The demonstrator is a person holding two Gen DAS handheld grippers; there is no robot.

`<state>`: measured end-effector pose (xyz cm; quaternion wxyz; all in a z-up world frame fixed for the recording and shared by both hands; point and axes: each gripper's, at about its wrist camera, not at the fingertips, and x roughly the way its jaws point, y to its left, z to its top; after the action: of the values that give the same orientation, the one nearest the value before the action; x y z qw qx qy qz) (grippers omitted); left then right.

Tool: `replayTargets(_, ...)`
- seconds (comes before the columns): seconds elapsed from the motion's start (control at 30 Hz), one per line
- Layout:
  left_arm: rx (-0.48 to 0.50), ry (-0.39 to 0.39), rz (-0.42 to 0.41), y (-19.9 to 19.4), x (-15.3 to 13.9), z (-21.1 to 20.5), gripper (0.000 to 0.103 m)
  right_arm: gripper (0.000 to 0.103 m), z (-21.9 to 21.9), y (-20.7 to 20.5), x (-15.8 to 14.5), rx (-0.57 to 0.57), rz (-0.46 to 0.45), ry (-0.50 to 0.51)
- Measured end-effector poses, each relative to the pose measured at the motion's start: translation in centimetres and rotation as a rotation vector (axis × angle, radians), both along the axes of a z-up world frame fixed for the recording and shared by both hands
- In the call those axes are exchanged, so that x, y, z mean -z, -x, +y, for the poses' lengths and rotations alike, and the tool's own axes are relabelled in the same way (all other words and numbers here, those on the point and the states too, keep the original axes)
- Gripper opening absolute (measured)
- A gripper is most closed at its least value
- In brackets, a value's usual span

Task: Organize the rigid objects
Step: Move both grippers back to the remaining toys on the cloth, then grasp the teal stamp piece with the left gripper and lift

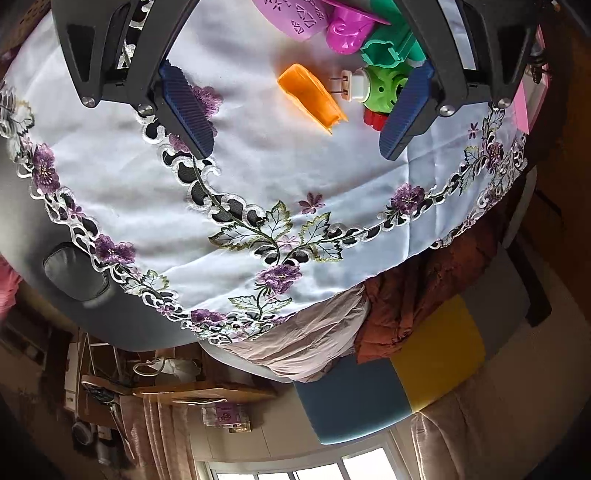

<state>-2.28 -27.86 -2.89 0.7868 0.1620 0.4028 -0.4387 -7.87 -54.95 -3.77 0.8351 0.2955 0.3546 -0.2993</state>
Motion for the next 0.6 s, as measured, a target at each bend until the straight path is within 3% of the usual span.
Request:
replayTargets(0.13, 0.080, -0.005, -0.013, -0.8, 0.1, -2.8, 0.035, 0.092, -0.6, 0.4, 0.2, 0.023, -0.011, -0.032)
replayTargets(0.4, 0.239, -0.049, -0.068, -1.0, 1.3, -8.7, 0.035, 0.092, -1.1, 0.4, 0.6, 0.029, -0.016, -0.068)
replayTargets(0.6, 0.287, -0.100, 0.044, -2.1, 4.3, -11.7, 0.035, 0.092, -1.5, 0.3, 0.9, 0.036, -0.018, -0.091)
